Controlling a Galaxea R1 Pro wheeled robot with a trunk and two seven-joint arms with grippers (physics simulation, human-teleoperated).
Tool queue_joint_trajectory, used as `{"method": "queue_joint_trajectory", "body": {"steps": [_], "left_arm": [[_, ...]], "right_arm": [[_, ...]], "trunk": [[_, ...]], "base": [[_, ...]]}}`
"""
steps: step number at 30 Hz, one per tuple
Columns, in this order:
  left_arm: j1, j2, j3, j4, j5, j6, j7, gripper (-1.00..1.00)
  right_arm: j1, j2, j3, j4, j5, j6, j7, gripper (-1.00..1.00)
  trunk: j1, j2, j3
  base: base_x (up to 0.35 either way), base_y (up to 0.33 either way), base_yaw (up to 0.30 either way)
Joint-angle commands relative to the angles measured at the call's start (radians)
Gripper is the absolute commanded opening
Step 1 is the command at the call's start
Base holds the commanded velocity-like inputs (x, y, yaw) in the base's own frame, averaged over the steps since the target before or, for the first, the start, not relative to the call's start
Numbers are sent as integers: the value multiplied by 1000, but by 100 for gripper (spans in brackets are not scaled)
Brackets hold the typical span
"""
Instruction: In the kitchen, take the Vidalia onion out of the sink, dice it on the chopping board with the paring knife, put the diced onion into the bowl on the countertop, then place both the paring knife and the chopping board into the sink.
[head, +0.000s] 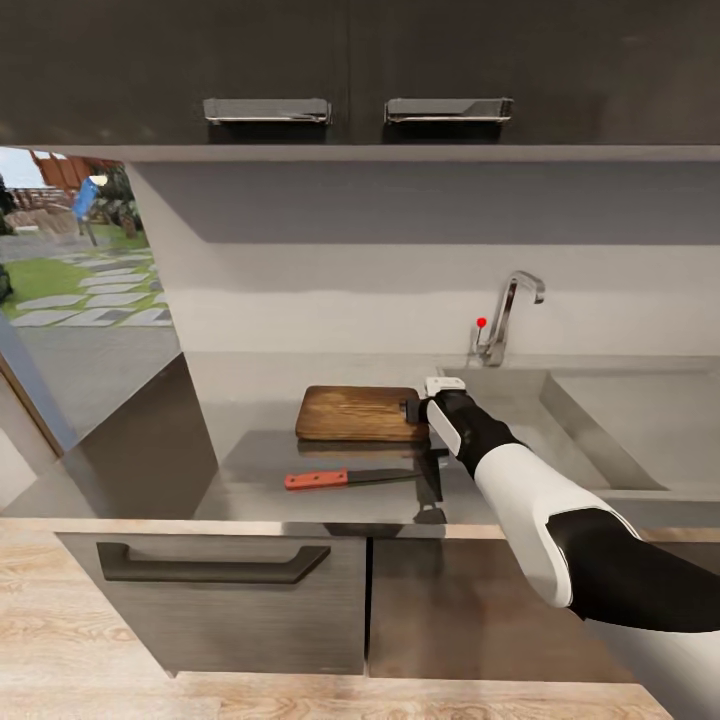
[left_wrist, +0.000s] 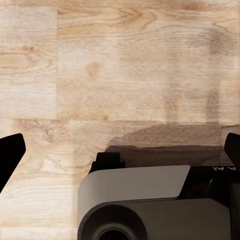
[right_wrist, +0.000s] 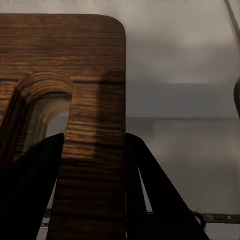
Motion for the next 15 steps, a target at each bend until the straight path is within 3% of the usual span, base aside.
{"method": "queue_joint_trajectory", "body": {"steps": [1, 2, 15], "left_arm": [[0, 0, 1, -1, 0, -2, -1, 100], [0, 0, 1, -1, 0, -2, -1, 100], [0, 0, 1, -1, 0, -2, -1, 100]], "right_arm": [[0, -1, 6, 17, -10, 5, -7, -100], [0, -1, 6, 17, -10, 5, -7, 100], [0, -1, 6, 16, -10, 5, -8, 100]], "trunk": [[0, 0, -1], [0, 0, -1], [0, 0, -1]], "base": [[0, 0, 0], [0, 0, 0], [0, 0, 0]]}}
